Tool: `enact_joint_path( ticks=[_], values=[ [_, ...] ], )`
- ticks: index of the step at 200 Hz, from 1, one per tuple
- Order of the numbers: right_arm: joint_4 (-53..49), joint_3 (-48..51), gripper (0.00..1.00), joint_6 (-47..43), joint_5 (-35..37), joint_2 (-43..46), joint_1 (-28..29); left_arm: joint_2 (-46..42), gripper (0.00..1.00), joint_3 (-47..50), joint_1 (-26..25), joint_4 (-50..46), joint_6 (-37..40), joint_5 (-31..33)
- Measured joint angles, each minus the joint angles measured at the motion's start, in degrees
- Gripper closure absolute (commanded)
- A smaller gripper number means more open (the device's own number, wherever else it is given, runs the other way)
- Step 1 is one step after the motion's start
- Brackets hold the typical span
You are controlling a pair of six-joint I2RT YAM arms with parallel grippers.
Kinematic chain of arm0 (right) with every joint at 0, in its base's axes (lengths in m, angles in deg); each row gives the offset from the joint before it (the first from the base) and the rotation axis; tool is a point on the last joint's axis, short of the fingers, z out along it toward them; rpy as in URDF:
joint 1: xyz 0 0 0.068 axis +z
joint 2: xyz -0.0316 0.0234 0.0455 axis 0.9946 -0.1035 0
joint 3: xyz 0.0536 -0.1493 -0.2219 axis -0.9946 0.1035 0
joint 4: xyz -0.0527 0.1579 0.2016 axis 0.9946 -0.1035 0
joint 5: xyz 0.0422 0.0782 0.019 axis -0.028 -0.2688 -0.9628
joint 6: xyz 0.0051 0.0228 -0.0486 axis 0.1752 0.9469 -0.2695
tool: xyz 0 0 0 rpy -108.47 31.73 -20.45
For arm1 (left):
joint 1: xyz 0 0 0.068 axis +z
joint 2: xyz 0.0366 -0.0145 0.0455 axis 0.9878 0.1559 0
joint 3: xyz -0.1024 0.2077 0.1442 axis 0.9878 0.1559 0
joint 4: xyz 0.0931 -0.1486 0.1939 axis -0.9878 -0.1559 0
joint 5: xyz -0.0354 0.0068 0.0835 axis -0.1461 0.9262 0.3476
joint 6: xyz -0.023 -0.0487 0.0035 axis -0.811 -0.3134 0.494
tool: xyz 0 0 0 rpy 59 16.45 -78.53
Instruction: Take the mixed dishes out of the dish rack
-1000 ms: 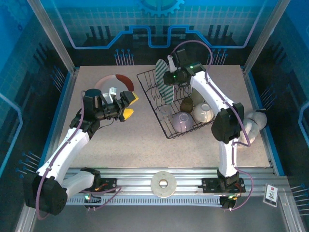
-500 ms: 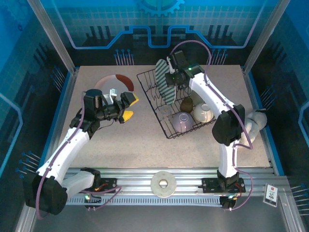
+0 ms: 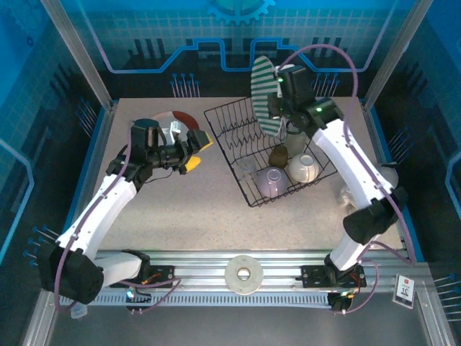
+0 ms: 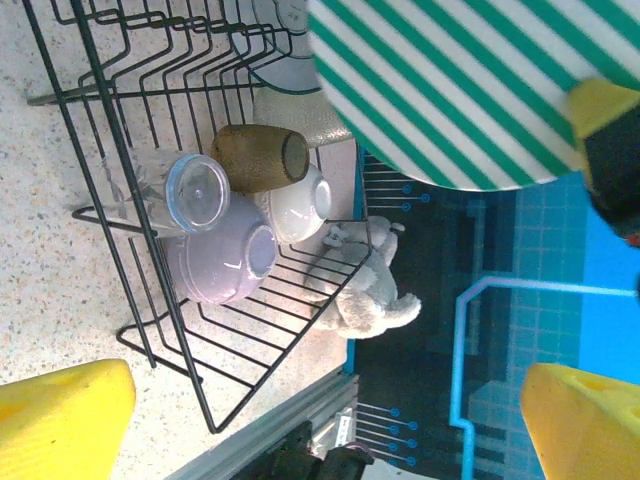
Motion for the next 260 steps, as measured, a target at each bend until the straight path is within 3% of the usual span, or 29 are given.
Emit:
enact_joint_path(
  ticks=[29, 56, 80, 110, 150, 198, 260],
  values=[
    [0.07, 4.5, 1.0, 5.95, -7.69, 6.21, -6.69, 2.89, 0.01, -1.49, -2.12, 1.18, 2.16, 1.51],
    [1.6, 15.63, 1.0, 15.34, -18.71, 14.64, -16.44, 5.62, 0.01, -2.58, -4.35, 4.9, 4.52, 2.78],
    [3.37, 26.88, 1.0, 24.94, -29.57, 22.47, -25.88, 8.5, 0.01, -2.6, -5.62, 12.68, 3.96, 1.55],
    [4.33, 33.66, 1.0, 32.96, -39.45, 28.98, -32.06, 16.11, 0.01, -3.26, -6.38, 25.42, -0.92, -2.47],
    [8.55, 40.0, 1.0, 40.98, -49.42, 37.0, -34.97, 27.89, 0.01, -6.91, -8.72, 36.44, -8.41, -6.8],
    [9.62, 42.1, 1.0, 44.48, -56.59, 38.8, -35.78, 32.26, 0.05, -10.03, -10.27, 43.43, -14.73, -9.57],
    [12.0, 43.89, 1.0, 47.17, -60.28, 38.93, -35.87, 32.28, 0.38, -10.88, -10.6, 49.31, -19.5, -11.13]
  ],
)
